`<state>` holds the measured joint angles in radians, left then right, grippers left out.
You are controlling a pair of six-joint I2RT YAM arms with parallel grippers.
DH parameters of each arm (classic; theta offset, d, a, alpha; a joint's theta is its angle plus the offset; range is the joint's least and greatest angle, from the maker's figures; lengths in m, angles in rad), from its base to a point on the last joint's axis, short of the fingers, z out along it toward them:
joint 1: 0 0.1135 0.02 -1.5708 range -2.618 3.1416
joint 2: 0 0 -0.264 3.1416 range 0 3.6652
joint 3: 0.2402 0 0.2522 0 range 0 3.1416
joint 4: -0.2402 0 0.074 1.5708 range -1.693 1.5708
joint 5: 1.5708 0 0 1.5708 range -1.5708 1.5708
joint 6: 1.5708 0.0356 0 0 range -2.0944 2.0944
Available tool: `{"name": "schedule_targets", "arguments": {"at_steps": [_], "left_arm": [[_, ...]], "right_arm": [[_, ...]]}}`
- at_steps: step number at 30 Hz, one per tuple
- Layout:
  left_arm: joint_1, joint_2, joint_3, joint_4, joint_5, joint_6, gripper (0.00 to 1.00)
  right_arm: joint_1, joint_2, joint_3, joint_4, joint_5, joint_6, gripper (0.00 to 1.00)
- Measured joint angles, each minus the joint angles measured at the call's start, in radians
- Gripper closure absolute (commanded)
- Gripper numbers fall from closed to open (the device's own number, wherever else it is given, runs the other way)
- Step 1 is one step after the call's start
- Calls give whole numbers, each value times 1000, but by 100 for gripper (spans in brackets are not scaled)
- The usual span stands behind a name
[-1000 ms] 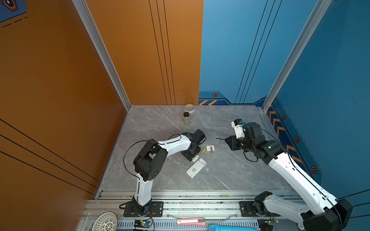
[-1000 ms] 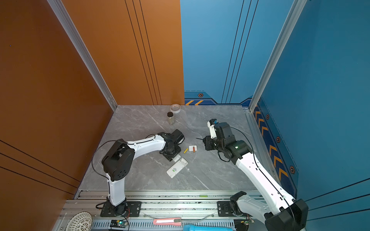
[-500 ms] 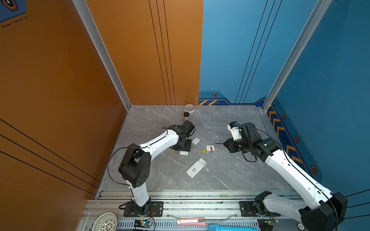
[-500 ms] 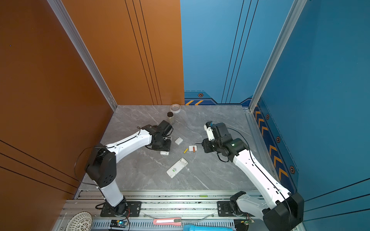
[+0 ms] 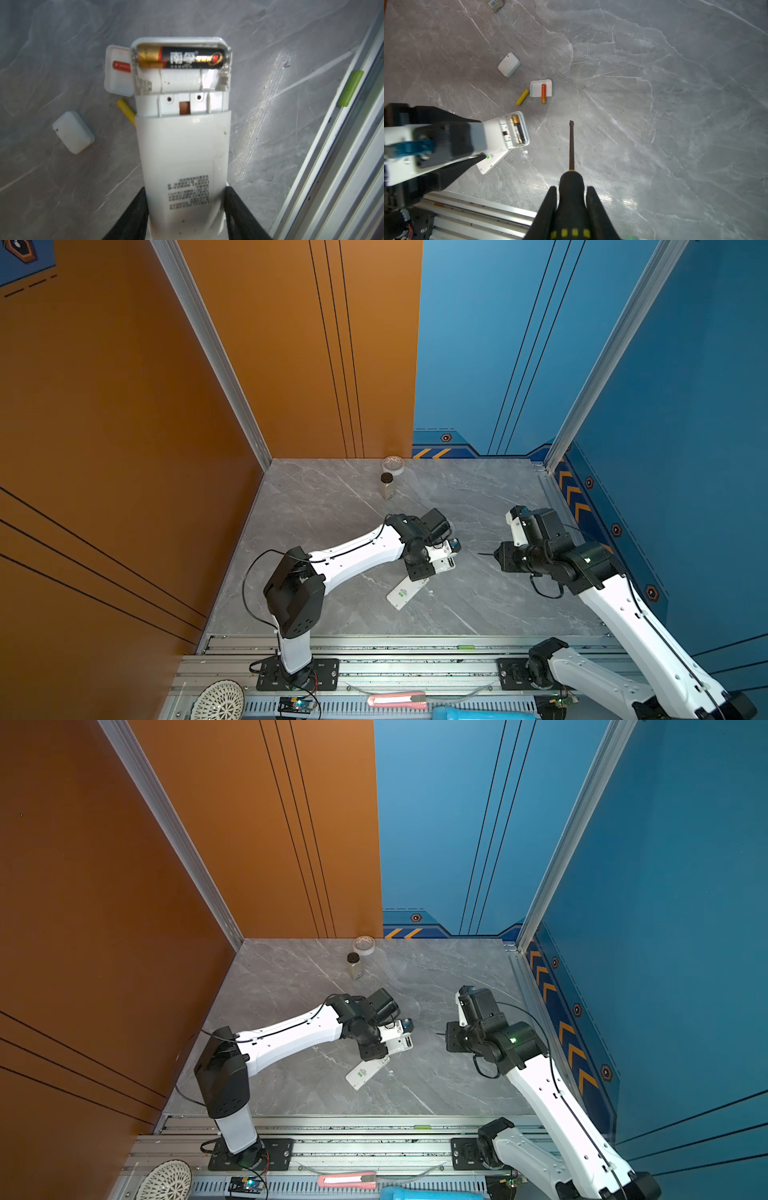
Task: Unload the batteries from the remote control
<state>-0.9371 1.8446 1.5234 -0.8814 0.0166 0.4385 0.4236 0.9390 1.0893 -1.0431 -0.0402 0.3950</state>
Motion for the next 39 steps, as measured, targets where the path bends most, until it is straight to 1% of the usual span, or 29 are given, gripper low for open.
{"name": "schedule_targets", "arguments": {"at_steps": [4, 9, 14, 20, 22, 26, 30, 33, 39], "left_arm": [[-34, 80, 27, -8, 23, 51, 82], [-48, 146, 44, -15, 30, 54, 83], [-64, 163, 48, -25, 37, -14, 84], [-101, 197, 55, -26, 67, -136, 85], [-107, 212, 55, -26, 69, -162, 86], [-109, 219, 39, -25, 71, -197, 90], [-109, 214, -2, 3, 66, -220, 91], [-118, 183, -43, 39, 39, -223, 91], [-151, 135, -113, 106, -40, -226, 91]], "right_arm": [[71, -40, -7, -58, 36, 26, 100], [199, -79, -61, -74, 92, 55, 100], [321, -132, -151, -72, 125, 103, 100], [409, -192, -193, -69, 134, 153, 100], [451, -188, -196, -58, 140, 158, 100], [506, -158, -204, -35, 149, 157, 100], [546, -134, -214, -25, 156, 158, 100], [578, -125, -216, -22, 166, 160, 100], [626, -58, -216, -16, 204, 163, 100]]}}
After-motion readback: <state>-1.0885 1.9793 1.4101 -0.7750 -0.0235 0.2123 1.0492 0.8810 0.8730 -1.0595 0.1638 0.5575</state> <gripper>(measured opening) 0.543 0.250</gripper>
